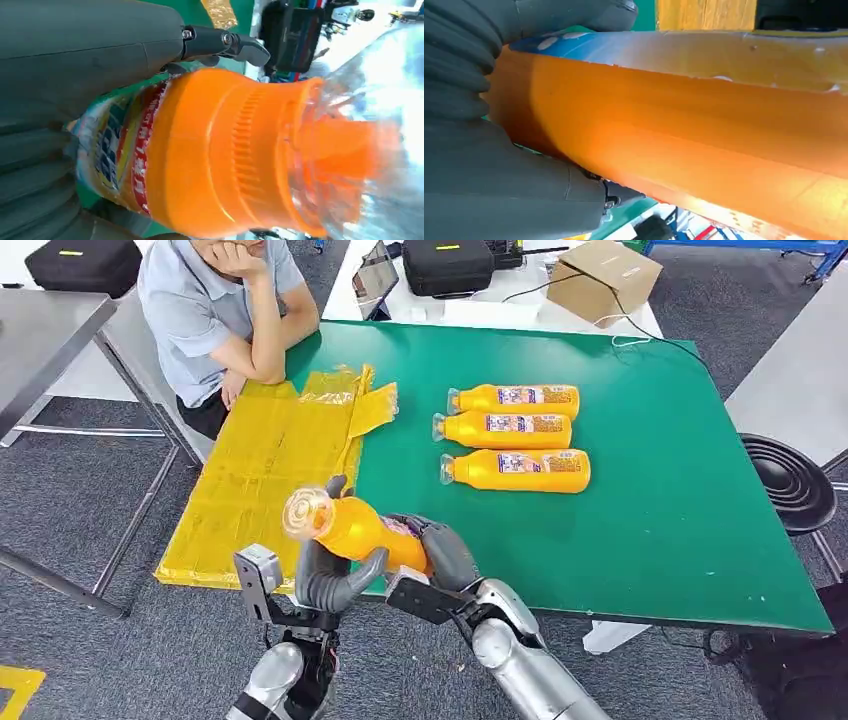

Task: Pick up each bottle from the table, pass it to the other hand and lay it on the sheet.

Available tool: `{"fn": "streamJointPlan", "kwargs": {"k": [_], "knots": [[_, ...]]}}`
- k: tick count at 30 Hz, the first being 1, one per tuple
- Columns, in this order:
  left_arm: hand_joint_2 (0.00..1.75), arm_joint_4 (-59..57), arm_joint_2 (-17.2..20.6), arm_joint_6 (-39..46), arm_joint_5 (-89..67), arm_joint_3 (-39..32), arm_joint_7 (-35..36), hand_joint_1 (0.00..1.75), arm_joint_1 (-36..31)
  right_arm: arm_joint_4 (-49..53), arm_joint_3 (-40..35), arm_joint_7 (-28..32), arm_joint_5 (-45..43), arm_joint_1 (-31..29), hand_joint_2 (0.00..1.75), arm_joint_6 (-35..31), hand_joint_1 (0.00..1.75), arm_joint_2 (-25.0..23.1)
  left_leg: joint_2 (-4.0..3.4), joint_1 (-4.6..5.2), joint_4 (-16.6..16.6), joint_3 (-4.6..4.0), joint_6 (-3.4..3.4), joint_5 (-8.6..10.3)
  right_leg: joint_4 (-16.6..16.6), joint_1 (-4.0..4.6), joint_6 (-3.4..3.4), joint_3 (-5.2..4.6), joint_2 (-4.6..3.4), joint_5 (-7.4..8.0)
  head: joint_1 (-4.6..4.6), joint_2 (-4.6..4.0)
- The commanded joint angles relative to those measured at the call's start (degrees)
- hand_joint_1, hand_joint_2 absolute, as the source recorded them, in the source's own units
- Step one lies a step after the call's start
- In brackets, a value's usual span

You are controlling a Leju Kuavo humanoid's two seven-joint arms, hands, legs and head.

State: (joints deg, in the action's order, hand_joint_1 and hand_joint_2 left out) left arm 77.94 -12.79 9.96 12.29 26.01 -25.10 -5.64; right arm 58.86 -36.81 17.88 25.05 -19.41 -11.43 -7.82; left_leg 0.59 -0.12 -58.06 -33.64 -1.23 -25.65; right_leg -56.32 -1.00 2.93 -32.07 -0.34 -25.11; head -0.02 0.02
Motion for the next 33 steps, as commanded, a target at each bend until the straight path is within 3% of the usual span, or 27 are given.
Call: {"fn": "streamJointPlan", "kwargs": {"k": [1,2,7,19,20,21,22,23,26,27,28,29,31,33], "knots": [[1.75,-9.4,0.2,7.7,-2.8,0.8,1.2,0.02,-4.0,1.0,-0.9,-0.9,1.4,0.1,1.75,-1.7,1.75,0.9,0.03,-0.02,0.1,0.15,0.07,0.01,0.1,0.04,-0.13,0.17,0.10,-0.02,0.00,0.00],[1.75,-10.6,-0.1,7.5,-1.5,0.3,1.5,1.75,-4.6,-0.1,-0.8,-0.7,0.8,-0.5,1.75,-1.5,1.75,0.6,0.07,-0.02,0.0,0.10,0.05,0.02,0.1,0.04,-0.10,0.14,0.13,-0.01,0.00,0.00],[1.75,-12.6,-1.6,6.0,5.9,-2.3,3.2,1.75,-5.9,1.3,-1.8,3.9,-2.9,-0.2,1.75,1.4,1.75,0.0,-0.05,-0.05,0.0,0.14,0.08,0.01,0.0,0.07,-0.17,0.16,0.04,0.01,0.00,0.00],[1.75,-11.4,-1.7,3.5,13.3,-3.1,4.5,1.75,-6.5,0.7,-1.5,5.7,-6.2,0.0,1.75,2.1,1.75,-0.8,-0.07,-0.01,0.0,0.07,0.06,-0.01,0.0,0.03,-0.12,0.08,-0.02,0.00,0.00,0.00],[1.75,-11.0,-1.8,3.2,14.3,-3.4,4.8,1.75,-6.4,0.6,-1.7,5.8,-6.3,0.1,1.75,2.2,1.68,-0.8,-0.11,-0.04,0.0,0.07,0.08,-0.03,0.0,0.06,-0.14,0.08,-0.05,0.00,0.02,0.00],[1.75,-9.7,-1.7,2.4,16.4,-3.8,5.2,1.75,-6.1,0.4,-2.3,6.0,-6.4,0.1,1.75,2.4,1.38,-0.8,-0.11,-0.01,0.0,0.04,0.05,-0.02,0.0,0.02,-0.09,0.04,-0.07,0.01,0.00,0.00],[1.75,-9.1,-1.6,2.3,17.1,-3.7,5.3,1.75,-6.1,0.3,-2.9,6.5,-5.7,0.1,1.75,2.1,0.35,-0.7,-0.17,-0.04,0.0,0.09,0.08,-0.04,0.0,0.06,-0.14,0.09,-0.11,0.02,0.02,0.00],[1.75,-8.2,-1.5,2.0,17.9,-3.6,5.3,1.75,-5.9,0.4,-3.3,7.3,-5.4,0.3,1.75,1.6,0.02,-0.7,-0.13,-0.02,0.0,0.03,0.05,-0.02,0.0,0.03,-0.09,0.03,-0.09,0.02,0.00,0.00],[1.75,-5.5,-1.2,0.7,20.3,-2.6,6.2,1.75,-5.0,2.6,-4.3,9.6,-5.8,2.0,1.75,0.8,0.00,-0.8,-0.14,-0.05,0.0,0.04,0.07,-0.04,0.0,0.06,-0.12,0.04,-0.09,0.00,0.00,0.00],[1.75,-5.3,-1.2,0.8,20.9,-2.5,6.7,1.75,-4.9,3.5,-4.5,10.7,-4.3,2.9,0.00,-1.6,0.00,-0.9,-0.16,-0.05,0.0,0.07,0.09,-0.06,0.0,0.07,-0.15,0.07,-0.09,-0.02,0.02,0.00],[1.75,-5.1,-0.9,1.1,21.4,-2.3,7.1,1.75,-4.8,4.3,-4.4,13.2,-3.9,4.1,0.00,-4.3,0.00,-1.5,-0.09,-0.03,0.0,0.02,0.05,-0.03,0.0,0.04,-0.09,0.04,-0.06,0.00,0.00,0.00],[1.75,-5.2,-0.3,1.2,21.6,-1.4,7.1,1.75,-5.2,7.5,-3.8,20.3,-4.3,6.4,0.00,-10.9,0.00,-2.2,-0.13,-0.05,0.0,0.10,0.08,-0.07,0.0,0.07,-0.15,0.11,-0.07,-0.03,0.02,0.00],[1.75,-7.2,1.4,2.8,19.6,0.6,6.9,1.75,-7.2,12.7,-4.6,20.1,-3.2,8.0,0.00,-16.4,0.00,-0.8,-0.09,-0.02,0.0,0.10,0.08,-0.06,0.0,0.04,-0.14,0.11,-0.03,-0.05,0.02,0.00],[1.75,-9.2,3.2,4.0,17.1,1.0,5.8,1.75,-8.9,15.6,-4.2,19.1,-3.3,8.6,0.00,-17.9,0.00,0.5,0.01,-0.07,0.0,0.02,0.09,-0.03,0.0,0.08,-0.16,0.03,0.09,-0.06,0.00,0.00]]}}
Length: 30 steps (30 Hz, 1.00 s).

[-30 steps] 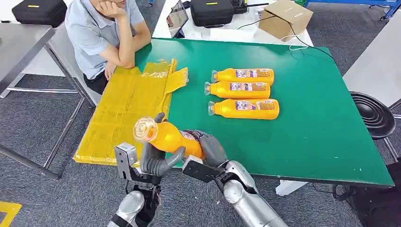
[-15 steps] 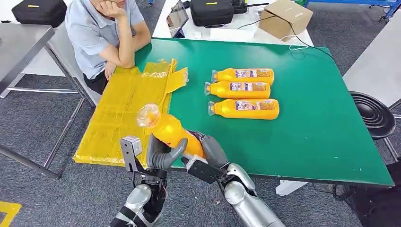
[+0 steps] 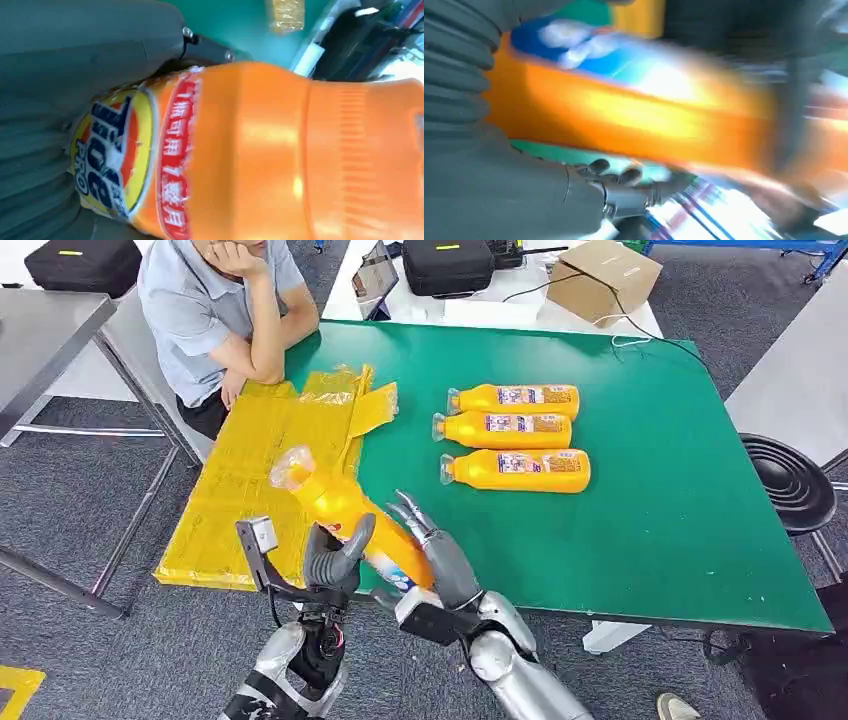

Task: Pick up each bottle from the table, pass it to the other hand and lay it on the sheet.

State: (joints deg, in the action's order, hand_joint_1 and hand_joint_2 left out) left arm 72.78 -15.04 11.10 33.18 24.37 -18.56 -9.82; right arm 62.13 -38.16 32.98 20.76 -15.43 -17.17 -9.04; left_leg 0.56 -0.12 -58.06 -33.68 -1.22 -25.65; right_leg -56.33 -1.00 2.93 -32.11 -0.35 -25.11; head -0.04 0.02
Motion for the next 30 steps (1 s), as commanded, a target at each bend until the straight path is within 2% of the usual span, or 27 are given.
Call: {"fn": "streamJointPlan", "kwargs": {"k": [1,4,6,7,13,15,16,20,21,23,29,30], "knots": [[1.75,-4.7,6.7,3.0,-5.5,2.4,-1.5,1.75,-5.1,12.7,-2.4,3.9,0.9,4.6,0.00,-12.3,0.00,2.1,0.17,-0.04,0.0,0.13,0.10,-0.03,0.0,0.06,-0.19,0.17,0.25,-0.11,0.02,0.00],[1.75,-4.4,12.1,2.9,-11.2,1.0,-1.3,1.75,-4.4,12.9,-1.2,4.3,2.8,5.0,0.00,-14.9,0.00,3.0,-0.05,-0.02,0.1,0.10,0.06,0.01,0.1,0.03,-0.10,0.07,-0.01,0.02,0.02,0.00],[1.75,-4.1,14.3,3.1,-17.2,-1.0,-0.2,1.75,-4.1,15.3,1.1,6.8,3.6,6.9,0.00,-20.3,0.00,2.8,-0.15,-0.02,0.1,0.13,0.07,0.01,0.1,0.02,-0.11,0.08,-0.07,0.03,0.02,0.00],[1.75,-3.3,15.0,1.7,-18.9,-3.4,0.5,1.75,-3.5,17.0,1.5,6.9,3.8,7.8,0.00,-20.9,0.00,3.5,-0.16,-0.05,0.1,0.16,0.10,0.02,0.1,0.06,-0.16,0.12,-0.06,0.04,0.02,0.00],[1.75,-2.9,13.8,0.6,-20.6,-4.8,1.2,1.75,-3.1,17.1,1.7,6.9,3.8,7.9,0.00,-21.0,0.00,3.4,-0.07,-0.07,0.1,0.13,0.07,-0.03,0.0,0.07,-0.13,0.11,0.00,-0.03,0.00,0.00],[1.75,-3.5,15.1,3.7,-24.9,-5.1,2.1,1.75,-4.0,17.6,4.3,7.0,5.5,9.0,0.00,-22.8,0.00,2.7,0.00,-0.07,0.0,0.08,0.05,-0.01,0.0,0.07,-0.12,0.10,0.06,-0.03,0.02,0.00],[1.75,-4.2,16.7,5.2,-28.9,-4.7,2.4,1.75,-5.2,18.7,6.4,7.0,5.8,9.8,0.00,-22.8,0.00,2.1,-0.01,-0.06,0.0,0.03,0.05,0.00,0.0,0.05,-0.11,0.05,0.05,-0.02,0.02,0.00],[1.75,-4.6,19.0,8.1,-40.7,-8.7,3.7,1.75,-8.6,23.1,8.7,7.0,4.4,11.4,0.00,-22.8,0.00,1.2,0.03,-0.08,0.0,-0.05,0.10,0.03,0.0,0.08,-0.15,-0.03,0.10,-0.01,0.04,0.00],[1.75,-5.3,20.5,10.8,-48.5,-7.8,5.0,1.75,-10.5,24.1,7.7,7.0,3.2,11.2,0.00,-22.8,0.00,1.3,0.03,-0.06,0.0,-0.06,0.08,0.03,0.0,0.05,-0.13,-0.05,0.07,-0.01,0.04,0.00],[1.75,-7.9,21.8,8.1,-59.6,-8.5,10.8,1.75,-15.5,24.3,7.3,7.0,0.8,11.2,0.00,-22.3,0.00,0.4,0.02,-0.09,-0.1,-0.14,0.10,0.04,-0.1,0.09,-0.13,-0.14,0.07,0.00,0.04,0.00],[1.75,-22.4,20.3,4.9,-73.9,-9.6,12.6,1.75,-24.8,23.9,5.7,7.0,2.0,10.0,0.00,-22.8,0.00,-0.6,0.11,-0.15,0.0,-0.04,0.17,0.18,-0.1,0.14,-0.30,-0.04,0.15,0.11,0.02,0.00],[1.75,-25.1,20.2,4.5,-76.3,-8.3,11.9,1.75,-26.0,23.5,5.8,7.0,2.8,9.9,1.75,-22.8,0.00,-0.8,0.05,-0.18,0.0,-0.02,0.18,0.16,-0.1,0.17,-0.32,-0.02,0.12,0.11,0.02,0.00]]}}
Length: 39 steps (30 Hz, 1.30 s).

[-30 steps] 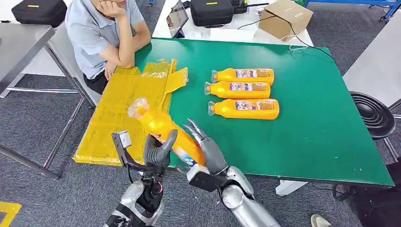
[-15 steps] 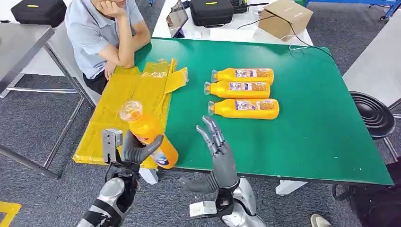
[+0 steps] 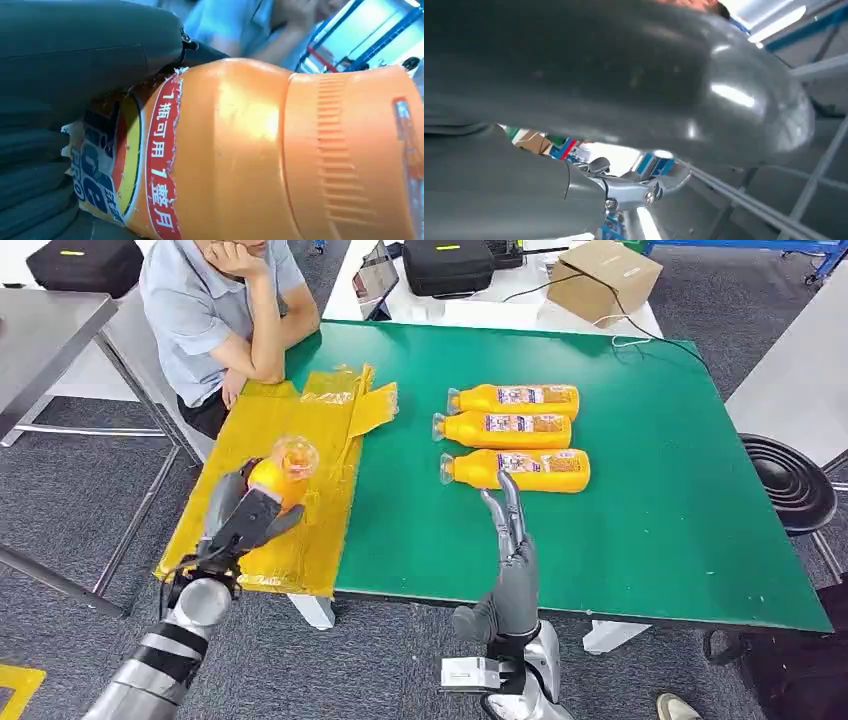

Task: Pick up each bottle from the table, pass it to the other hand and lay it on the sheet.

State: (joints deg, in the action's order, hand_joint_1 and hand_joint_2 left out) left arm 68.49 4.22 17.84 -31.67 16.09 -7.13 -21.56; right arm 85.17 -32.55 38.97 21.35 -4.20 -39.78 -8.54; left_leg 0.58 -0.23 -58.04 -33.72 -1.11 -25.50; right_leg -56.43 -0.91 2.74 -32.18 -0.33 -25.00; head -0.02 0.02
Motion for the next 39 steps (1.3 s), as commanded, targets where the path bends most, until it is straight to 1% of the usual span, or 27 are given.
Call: {"fn": "streamJointPlan", "kwargs": {"k": [1,2,3,4,8,9,10,11,12,13,14,15,19,20,21,23,24,25,26,27,28,29,31,33,35,37,39], "knots": [[1.75,-24.0,0.8,-1.2,-14.6,1.0,0.6,1.75,-15.1,-0.8,-1.0,1.0,0.6,-1.8,1.75,-0.2,0.00,-1.1,0.04,-0.03,0.0,0.03,0.04,0.04,0.0,0.03,-0.09,0.06,0.11,0.01,0.02,0.00],[1.75,-27.1,0.9,-0.6,-18.9,3.0,1.4,1.75,-16.0,-1.8,-2.2,1.0,-1.4,-2.0,1.75,-0.2,0.00,-0.7,0.01,-0.06,0.0,0.05,0.09,0.05,0.0,0.07,-0.12,0.09,0.11,0.01,0.02,0.00],[1.75,-31.1,0.7,-3.3,-21.9,5.2,2.2,1.75,-17.1,-3.4,-3.3,1.0,-2.7,-2.2,1.75,0.3,0.00,-0.3,0.06,-0.03,0.0,0.11,0.07,0.06,0.0,0.03,-0.08,0.15,0.13,0.00,0.00,0.00],[1.75,-33.0,0.1,-2.8,-22.4,5.2,2.2,1.75,-17.6,-3.5,-3.9,1.0,-3.1,-2.4,1.75,-0.2,0.00,-0.1,0.07,-0.04,0.1,0.15,0.09,0.06,0.1,0.04,-0.12,0.19,0.15,0.00,0.02,0.00],[1.75,-33.0,0.1,-2.8,-22.4,5.2,2.2,1.75,-17.6,-3.5,-3.9,1.0,-3.1,-2.4,1.75,-0.2,0.00,-0.1,-0.02,-0.01,0.0,0.09,0.06,0.02,0.0,0.00,-0.08,0.11,0.04,0.00,0.02,0.00],[1.75,-34.6,-0.1,-2.8,-23.5,5.9,2.5,1.75,-18.1,-3.5,-4.4,1.0,-3.7,-2.5,1.75,-0.2,0.00,0.3,-0.06,-0.06,0.0,0.12,0.09,0.01,0.1,0.06,-0.13,0.16,0.05,0.00,0.00,0.00],[1.75,-37.8,0.4,-4.3,-27.9,9.1,3.7,1.75,-19.6,-3.6,-5.0,1.0,-5.2,-2.8,1.75,0.5,0.00,0.5,-0.04,-0.04,0.0,0.07,0.08,0.01,0.0,0.04,-0.10,0.09,0.07,-0.01,0.02,0.00],[1.75,-38.8,0.5,-4.6,-28.4,9.2,4.3,1.75,-19.9,-4.2,-4.8,1.0,-5.3,-2.5,1.75,0.8,0.00,0.4,0.02,-0.02,0.0,0.05,0.07,0.03,0.0,0.01,-0.08,0.07,0.10,-0.02,0.02,0.00],[1.75,-43.8,-0.9,-7.0,-25.8,6.2,4.2,1.75,-20.8,-4.5,-6.1,1.0,-6.3,-2.4,1.75,0.4,0.00,0.9,0.06,-0.04,0.0,0.10,0.09,0.03,0.1,0.05,-0.12,0.15,0.15,-0.03,0.02,0.00],[1.75,-44.6,-1.5,-7.0,-25.2,5.6,4.3,1.75,-20.8,-4.6,-6.3,1.0,-6.5,-2.3,1.75,0.1,0.00,1.0,0.00,-0.03,0.0,0.09,0.08,0.02,0.1,0.03,-0.09,0.10,0.06,-0.01,0.04,0.00],[1.75,-46.1,-2.1,-7.8,-25.0,5.4,4.2,1.75,-21.2,-4.9,-6.6,1.0,-6.8,-2.5,1.75,-0.1,0.00,1.1,-0.01,-0.06,0.0,0.16,0.10,0.02,0.1,0.06,-0.13,0.18,0.08,0.00,0.02,0.00],[1.75,-47.7,-2.4,-9.6,-26.9,7.3,4.0,1.75,-21.3,-5.5,-6.9,1.0,-7.9,-2.5,1.75,1.0,0.00,1.1,-0.02,-0.02,0.1,0.17,0.09,0.04,0.1,0.03,-0.12,0.17,0.06,0.01,0.02,0.00],[1.75,-48.1,-3.1,-9.2,-25.9,6.3,3.3,1.75,-20.0,-6.3,-6.6,1.0,-8.5,-2.1,1.75,0.8,0.00,1.3,-0.03,0.00,0.1,0.17,0.07,0.05,0.1,0.01,-0.09,0.17,0.05,0.02,0.02,0.00],[1.75,-48.1,-3.1,-9.2,-25.9,6.3,3.3,1.41,-20.0,-6.3,-6.6,1.0,-8.5,-2.1,1.75,0.8,0.00,1.3,-0.05,0.01,0.1,0.20,0.08,0.06,0.1,0.00,-0.11,0.19,0.04,0.03,0.02,-0.02],[1.75,-48.0,-3.2,-9.0,-26.2,6.6,3.0,1.38,-19.4,-6.6,-6.3,1.0,-8.7,-1.8,1.75,1.0,0.00,1.4,-0.11,-0.02,0.1,0.24,0.07,0.04,0.2,0.02,-0.10,0.23,-0.05,0.06,0.02,0.00],[1.75,-48.0,-3.2,-9.0,-26.2,6.6,3.0,1.38,-19.4,-6.6,-6.3,1.0,-8.7,-1.8,1.75,1.0,0.00,1.4,-0.16,0.00,0.1,0.24,0.06,0.02,0.1,0.00,-0.08,0.18,-0.10,0.05,0.02,0.00],[1.75,-48.0,-3.2,-9.0,-26.2,6.6,3.0,1.45,-19.4,-6.6,-6.3,1.0,-8.7,-1.8,1.75,1.0,0.00,1.4,-0.14,-0.02,0.1,0.26,0.08,0.04,0.1,0.03,-0.12,0.22,-0.05,0.06,0.00,-0.02],[1.75,-48.0,-3.7,-10.7,-24.4,5.2,2.2,1.41,-19.0,-6.4,-6.2,1.0,-8.7,-1.7,1.75,1.2,0.00,1.4,-0.13,0.01,0.1,0.23,0.07,0.04,0.1,0.00,-0.10,0.17,-0.04,0.04,0.02,0.00],[1.75,-47.7,-4.1,-11.8,-23.6,4.5,2.2,1.20,-18.8,-6.8,-6.2,1.0,-7.4,-1.6,1.75,0.8,0.00,1.2,-0.14,-0.01,0.1,0.27,0.09,0.05,0.1,0.02,-0.14,0.21,-0.02,0.06,0.02,0.00],[1.75,-46.9,-4.5,-12.8,-24.1,5.2,2.2,0.56,-18.3,-7.2,-5.8,1.0,-6.8,-1.0,1.75,1.5,0.00,0.4,-0.14,0.00,0.1,0.30,0.08,0.03,0.1,0.01,-0.11,0.23,-0.04,0.04,0.02,0.00],[1.75,-46.7,-4.5,-12.8,-24.5,5.6,2.1,0.02,-18.1,-7.2,-5.7,1.0,-6.7,-0.9,1.75,1.8,0.00,0.3,-0.16,-0.02,0.2,0.32,0.09,0.04,0.2,0.03,-0.14,0.26,-0.05,0.05,0.00,0.00],[1.75,-46.4,-4.7,-12.8,-24.8,6.0,2.1,0.05,-17.8,-7.4,-5.7,1.0,-6.3,-0.7,1.75,1.9,0.00,0.1,-0.12,0.01,0.1,0.32,0.08,0.02,0.1,0.00,-0.11,0.26,-0.02,0.02,0.02,0.00],[1.75,-46.4,-5.1,-14.5,-24.1,5.7,2.0,0.00,-17.3,-7.6,-5.7,1.0,-5.5,-0.5,1.75,2.3,0.00,-0.1,-0.15,0.00,0.2,0.38,0.08,0.02,0.1,0.01,-0.13,0.30,-0.06,0.03,0.00,0.00],[1.75,-46.2,-5.5,-16.4,-22.4,5.3,-1.3,0.00,-16.6,-8.8,-5.7,1.0,-5.5,-0.7,1.75,3.1,0.00,-0.1,-0.16,0.00,0.2,0.43,0.08,0.02,0.2,0.01,-0.13,0.36,-0.05,0.04,0.00,0.00],[1.75,-46.2,-5.5,-16.4,-22.4,5.3,-1.3,0.00,-16.6,-8.8,-5.7,1.0,-5.5,-0.7,1.75,3.1,0.00,-0.1,-0.10,0.04,0.1,0.39,0.05,0.01,0.1,-0.04,-0.07,0.36,-0.06,0.02,0.02,0.00],[1.75,-44.8,-4.6,-19.2,-20.5,5.9,-9.1,0.00,-15.4,-8.9,-6.8,1.0,-5.6,-1.1,1.75,3.6,0.00,0.5,-0.15,0.03,0.2,0.45,0.06,0.04,0.2,-0.03,-0.11,0.42,-0.08,0.07,0.00,0.00],[1.75,-44.0,-4.4,-21.3,-18.9,5.9,-12.4,0.00,-14.2,-9.8,-6.8,1.0,-6.1,-1.4,1.75,3.2,0.00,0.4,-0.08,0.07,0.1,0.44,0.05,0.03,0.1,-0.07,-0.07,0.41,-0.06,0.03,0.00,0.00]]}}
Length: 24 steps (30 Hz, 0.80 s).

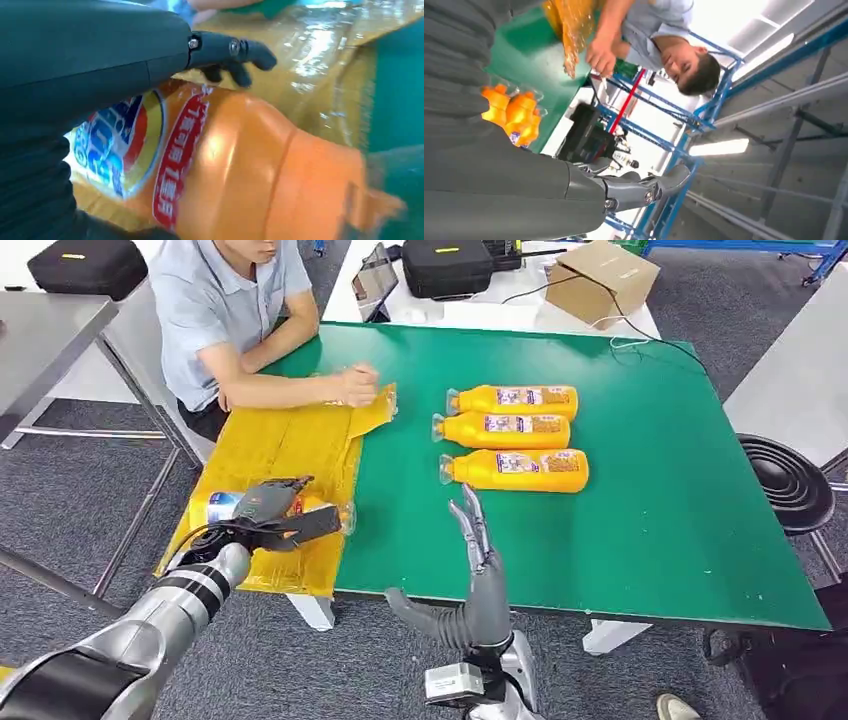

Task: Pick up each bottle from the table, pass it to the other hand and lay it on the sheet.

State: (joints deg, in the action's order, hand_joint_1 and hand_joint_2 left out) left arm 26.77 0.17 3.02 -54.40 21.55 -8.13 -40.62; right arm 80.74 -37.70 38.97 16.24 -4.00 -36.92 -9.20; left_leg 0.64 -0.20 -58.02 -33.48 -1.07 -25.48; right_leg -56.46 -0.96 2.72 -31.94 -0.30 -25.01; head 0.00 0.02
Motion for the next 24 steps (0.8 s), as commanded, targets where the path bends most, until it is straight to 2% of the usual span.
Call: {"fn": "streamJointPlan", "kwargs": {"k": [1,3,4,6,11,13,20,24], "knots": [[1.75,-1.9,-0.3,-6.3,3.7,0.8,-11.8,0.00,5.2,-5.6,-1.6,1.0,-1.3,-1.7,1.75,0.3,0.00,1.0,-0.20,0.03,0.2,0.26,0.02,0.02,0.2,-0.01,-0.08,0.22,-0.12,0.08,-0.02,0.00],[1.75,-0.9,-0.8,-7.3,6.4,-0.5,-12.6,0.00,5.9,-6.5,-1.7,1.0,-1.7,-2.1,1.75,-0.4,0.00,1.1,-0.23,0.03,0.2,0.29,0.04,0.03,0.2,0.00,-0.11,0.25,-0.13,0.10,0.00,0.00],[1.75,-0.7,-1.3,-11.0,9.2,-1.5,-12.3,0.00,5.8,-7.0,-2.0,1.0,-1.7,-2.3,1.75,-0.9,0.00,1.2,-0.10,0.06,0.2,0.27,0.02,0.01,0.2,-0.04,-0.07,0.27,-0.02,0.05,-0.02,0.00],[1.75,3.1,-1.2,-11.0,10.6,-0.3,-15.1,0.00,7.4,-7.7,-2.1,1.0,-1.9,-2.3,1.75,-1.1,0.00,1.5,-0.13,0.02,0.2,0.29,0.05,0.05,0.2,0.01,-0.14,0.28,-0.03,0.11,-0.02,0.00],[1.75,11.2,-2.5,-12.2,16.1,0.7,-16.4,0.00,12.1,-7.9,-2.4,1.0,-2.1,-2.2,1.75,-2.0,0.00,1.7,0.06,0.07,0.2,0.35,0.03,0.04,0.2,-0.04,-0.11,0.38,0.13,0.08,-0.02,0.00],[1.75,15.8,-2.4,-11.4,18.0,2.4,-16.1,0.00,14.0,-8.1,-2.4,1.0,-2.0,-2.1,1.75,-2.3,0.00,1.8,0.12,0.10,0.1,0.30,0.01,0.02,0.1,-0.07,-0.06,0.31,0.15,0.03,-0.02,0.00],[1.75,18.4,-2.4,-10.5,19.7,2.7,-16.5,0.00,14.8,-8.2,-2.1,1.0,-1.8,-1.9,1.75,-2.3,0.00,1.8,-0.04,-0.02,0.1,0.20,0.08,0.02,0.2,0.07,-0.20,0.22,0.08,0.10,-0.02,0.00],[1.75,22.1,-2.4,-6.1,22.7,2.4,-14.9,0.00,15.6,-8.4,-1.6,1.0,-1.5,-1.4,1.75,-2.2,0.00,2.2,0.04,0.00,0.1,0.13,0.06,0.01,0.1,0.04,-0.14,0.13,0.12,0.05,-0.02,0.00]]}}
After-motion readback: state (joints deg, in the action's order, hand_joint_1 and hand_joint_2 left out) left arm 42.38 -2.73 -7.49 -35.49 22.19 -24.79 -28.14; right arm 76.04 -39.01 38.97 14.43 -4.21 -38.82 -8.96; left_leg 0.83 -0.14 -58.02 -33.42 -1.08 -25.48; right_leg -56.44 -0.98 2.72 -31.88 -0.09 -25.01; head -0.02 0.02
